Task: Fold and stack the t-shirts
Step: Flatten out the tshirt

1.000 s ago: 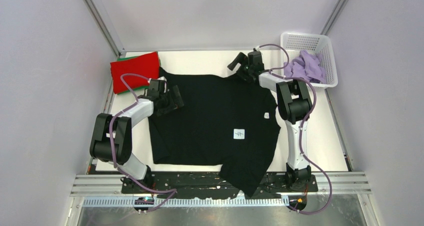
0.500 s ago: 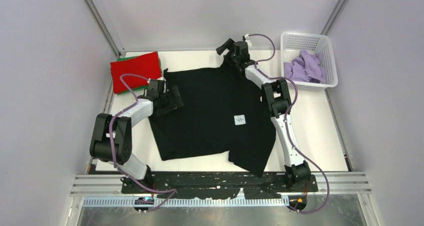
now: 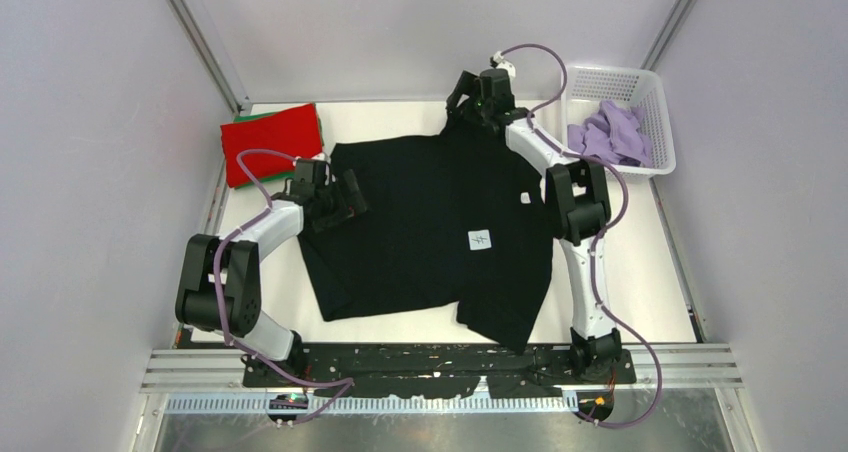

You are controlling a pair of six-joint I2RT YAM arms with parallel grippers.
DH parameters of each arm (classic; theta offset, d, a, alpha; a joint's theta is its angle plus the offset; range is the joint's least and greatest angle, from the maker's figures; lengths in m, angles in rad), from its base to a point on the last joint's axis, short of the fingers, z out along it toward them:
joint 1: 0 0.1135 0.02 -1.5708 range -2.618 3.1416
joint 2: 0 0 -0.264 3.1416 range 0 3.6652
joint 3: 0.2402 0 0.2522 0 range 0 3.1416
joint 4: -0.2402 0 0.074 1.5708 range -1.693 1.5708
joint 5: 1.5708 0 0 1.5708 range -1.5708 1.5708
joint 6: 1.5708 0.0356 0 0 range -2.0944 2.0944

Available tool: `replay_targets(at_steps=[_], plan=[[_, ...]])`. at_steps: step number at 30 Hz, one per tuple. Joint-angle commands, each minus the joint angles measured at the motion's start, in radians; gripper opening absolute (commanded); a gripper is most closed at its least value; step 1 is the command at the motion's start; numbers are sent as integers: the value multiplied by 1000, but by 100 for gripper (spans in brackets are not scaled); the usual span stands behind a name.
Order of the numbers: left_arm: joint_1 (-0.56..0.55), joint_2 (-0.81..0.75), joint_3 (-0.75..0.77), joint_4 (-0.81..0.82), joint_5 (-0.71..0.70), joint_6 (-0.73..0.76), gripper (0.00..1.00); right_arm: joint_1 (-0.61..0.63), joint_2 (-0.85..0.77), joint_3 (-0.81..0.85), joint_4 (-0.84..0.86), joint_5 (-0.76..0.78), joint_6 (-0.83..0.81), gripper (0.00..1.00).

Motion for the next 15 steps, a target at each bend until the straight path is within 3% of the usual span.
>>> replay_targets(at_steps=[1,10,15], plan=[[1,-38,-18,57,44,-14,100,2,-224,-235,14,16,-85,95],[-71,11,-26,86,97,-27,100,2,-452,-695,27,-73,-33,95],[-124,31,-43,97,108,-44,100,2,-535,-889,-45,-26,6,95]])
